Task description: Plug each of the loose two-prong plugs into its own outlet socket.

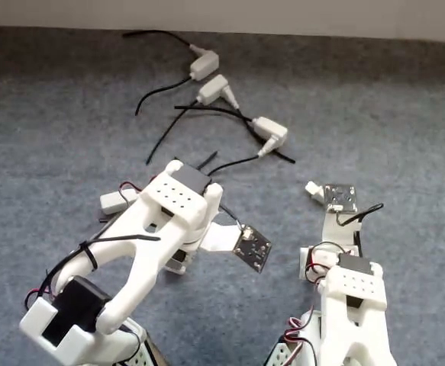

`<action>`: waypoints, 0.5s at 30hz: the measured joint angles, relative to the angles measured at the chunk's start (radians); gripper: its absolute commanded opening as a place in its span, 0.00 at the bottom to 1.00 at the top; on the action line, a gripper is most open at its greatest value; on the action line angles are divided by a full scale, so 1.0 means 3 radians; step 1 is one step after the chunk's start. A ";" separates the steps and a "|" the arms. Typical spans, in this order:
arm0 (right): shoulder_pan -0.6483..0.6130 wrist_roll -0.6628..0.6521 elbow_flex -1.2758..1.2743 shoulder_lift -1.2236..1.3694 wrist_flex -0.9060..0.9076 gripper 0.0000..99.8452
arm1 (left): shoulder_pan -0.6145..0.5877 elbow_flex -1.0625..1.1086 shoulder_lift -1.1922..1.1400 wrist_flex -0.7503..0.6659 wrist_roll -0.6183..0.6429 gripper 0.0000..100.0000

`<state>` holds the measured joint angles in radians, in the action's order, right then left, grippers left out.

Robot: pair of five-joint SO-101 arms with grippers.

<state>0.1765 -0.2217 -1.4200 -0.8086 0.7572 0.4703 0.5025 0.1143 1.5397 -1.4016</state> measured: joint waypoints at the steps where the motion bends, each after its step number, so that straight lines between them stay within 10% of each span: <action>1: 0.0000 0.0000 0.0000 0.0000 0.0000 0.01 | 0.0000 0.0000 0.0005 -0.0020 0.0000 0.01; 15: 0.0000 0.0000 0.0000 0.0000 0.0000 0.01 | -0.0225 -0.0005 0.0010 -0.0143 0.0000 0.01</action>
<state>0.1765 -0.2217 -1.4200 -0.8086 0.7572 0.4028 0.5010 0.1174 1.4968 -1.4016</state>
